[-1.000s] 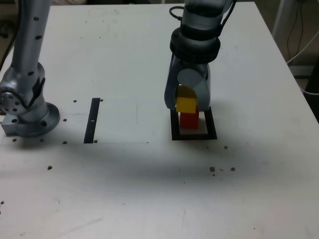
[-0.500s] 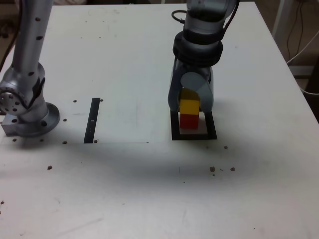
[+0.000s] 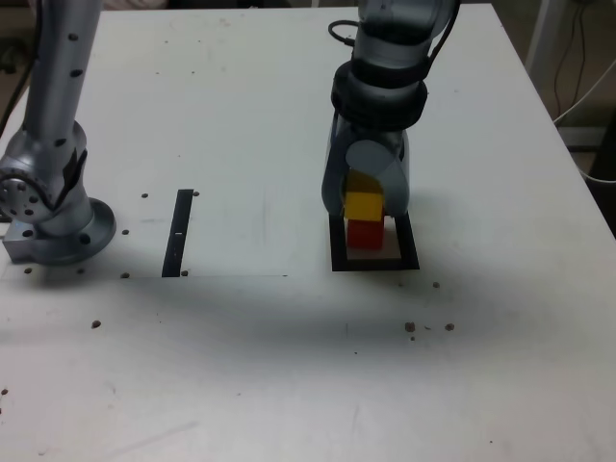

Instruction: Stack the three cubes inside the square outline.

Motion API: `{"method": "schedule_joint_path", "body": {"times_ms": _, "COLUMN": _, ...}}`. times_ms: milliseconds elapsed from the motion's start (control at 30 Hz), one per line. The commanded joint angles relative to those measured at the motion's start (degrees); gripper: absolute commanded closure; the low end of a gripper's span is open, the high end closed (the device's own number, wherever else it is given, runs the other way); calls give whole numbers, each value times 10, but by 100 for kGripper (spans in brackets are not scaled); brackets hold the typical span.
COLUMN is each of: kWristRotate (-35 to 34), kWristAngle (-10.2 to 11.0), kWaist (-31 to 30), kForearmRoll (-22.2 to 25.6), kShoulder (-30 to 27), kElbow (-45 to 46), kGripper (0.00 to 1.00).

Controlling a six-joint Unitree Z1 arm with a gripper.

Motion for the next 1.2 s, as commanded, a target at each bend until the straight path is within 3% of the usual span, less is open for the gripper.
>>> {"method": "schedule_joint_path", "body": {"times_ms": 0, "kWristRotate": -1, "kWristAngle": 5, "kWaist": 3, "kForearmRoll": 2, "kShoulder": 2, "kElbow": -2, "kGripper": 31}}
{"method": "schedule_joint_path", "body": {"times_ms": 133, "kWristRotate": -1, "kWristAngle": 8, "kWaist": 3, "kForearmRoll": 7, "kShoulder": 1, "kElbow": 1, "kGripper": 10}}
{"method": "schedule_joint_path", "body": {"times_ms": 233, "kWristRotate": -1, "kWristAngle": 8, "kWaist": 3, "kForearmRoll": 9, "kShoulder": 0, "kElbow": 2, "kGripper": 2}}
{"method": "schedule_joint_path", "body": {"times_ms": 500, "kWristRotate": 4, "kWristAngle": 2, "kWaist": 3, "kForearmRoll": 6, "kShoulder": -5, "kElbow": 4, "kGripper": 1}}
{"method": "schedule_joint_path", "body": {"times_ms": 800, "kWristRotate": 26, "kWristAngle": -22, "kWaist": 2, "kForearmRoll": 15, "kShoulder": -40, "kElbow": 1, "kGripper": 1}}
{"method": "schedule_joint_path", "body": {"times_ms": 1000, "kWristRotate": 48, "kWristAngle": -8, "kWaist": 17, "kForearmRoll": 51, "kShoulder": -66, "kElbow": -19, "kGripper": 1}}
{"method": "schedule_joint_path", "body": {"times_ms": 1167, "kWristRotate": 76, "kWristAngle": 4, "kWaist": 65, "kForearmRoll": 57, "kShoulder": -84, "kElbow": -13, "kGripper": 1}}
